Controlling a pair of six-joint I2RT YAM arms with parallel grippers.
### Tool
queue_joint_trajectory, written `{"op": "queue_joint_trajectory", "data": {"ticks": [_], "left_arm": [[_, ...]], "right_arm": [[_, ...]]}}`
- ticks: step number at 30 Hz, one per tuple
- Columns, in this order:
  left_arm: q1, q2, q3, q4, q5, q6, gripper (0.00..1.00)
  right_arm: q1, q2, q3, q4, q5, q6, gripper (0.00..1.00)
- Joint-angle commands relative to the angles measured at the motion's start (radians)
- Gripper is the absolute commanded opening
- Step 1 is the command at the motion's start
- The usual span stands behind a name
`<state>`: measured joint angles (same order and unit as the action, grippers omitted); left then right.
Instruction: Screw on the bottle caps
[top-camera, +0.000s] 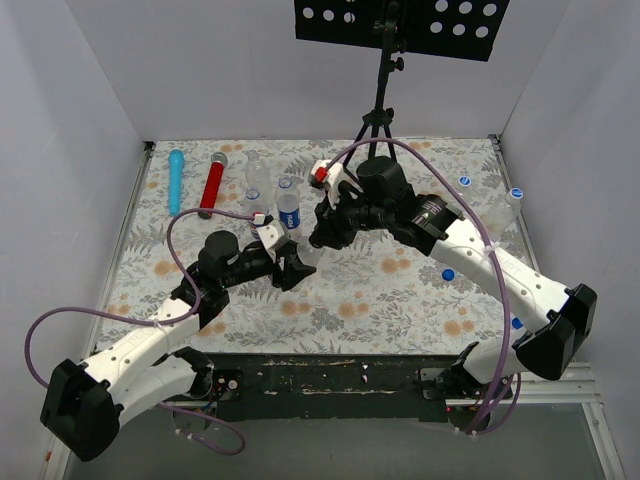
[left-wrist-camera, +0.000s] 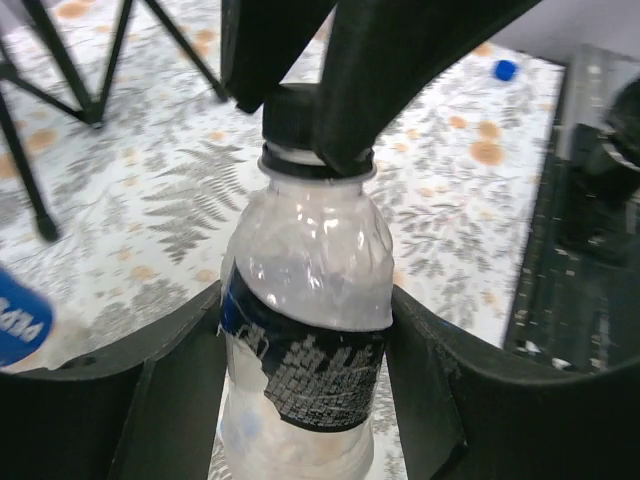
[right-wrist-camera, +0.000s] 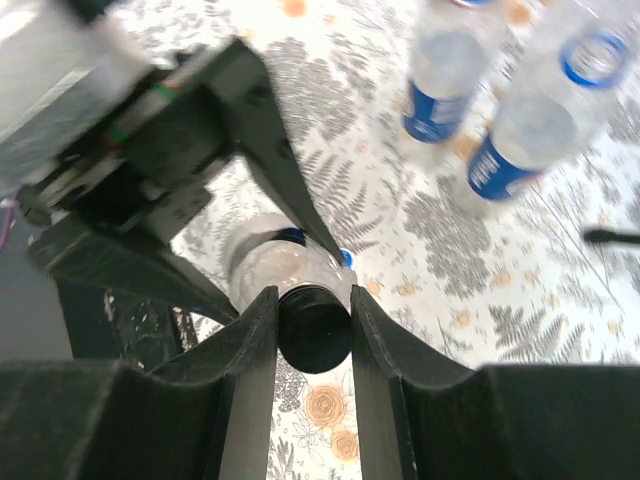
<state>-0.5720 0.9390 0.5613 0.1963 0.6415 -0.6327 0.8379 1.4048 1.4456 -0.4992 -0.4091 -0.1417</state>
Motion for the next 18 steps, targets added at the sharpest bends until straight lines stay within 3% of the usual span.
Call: {"op": "queue_joint_trajectory", "data": {"ticks": [1, 5, 9, 12, 16, 18], "left_arm": [[-0.031, -0.082, 0.023, 0.097, -0.311, 0.064, 0.00], [-0.032, -0.069, 0.032, 0.078, -0.353, 0.065, 0.00], [-0.032, -0.049, 0.040, 0.072, -0.301, 0.050, 0.00], [-0.032, -0.036, 0.043, 0.074, -0.281, 0.034, 0.00], [-0.032, -0.049, 0.022, 0.115, -0.263, 0.016, 0.00], [-0.032, -0.058, 0.008, 0.144, -0.238, 0.002, 0.00]], "right_arm": [[-0.010, 0.017, -0.020, -0.086, 0.325, 0.188, 0.01], [-0.010, -0.038, -0.001, 0.005, 0.291, 0.212, 0.01], [-0.011, -0.064, 0.070, 0.024, 0.221, 0.188, 0.39], [-0.031, -0.090, 0.078, 0.060, 0.167, 0.192, 0.62], [-0.071, -0.118, 0.038, 0.102, 0.155, 0.263, 0.77], [-0.082, -0.118, 0.012, 0.131, 0.129, 0.303, 0.80]]}}
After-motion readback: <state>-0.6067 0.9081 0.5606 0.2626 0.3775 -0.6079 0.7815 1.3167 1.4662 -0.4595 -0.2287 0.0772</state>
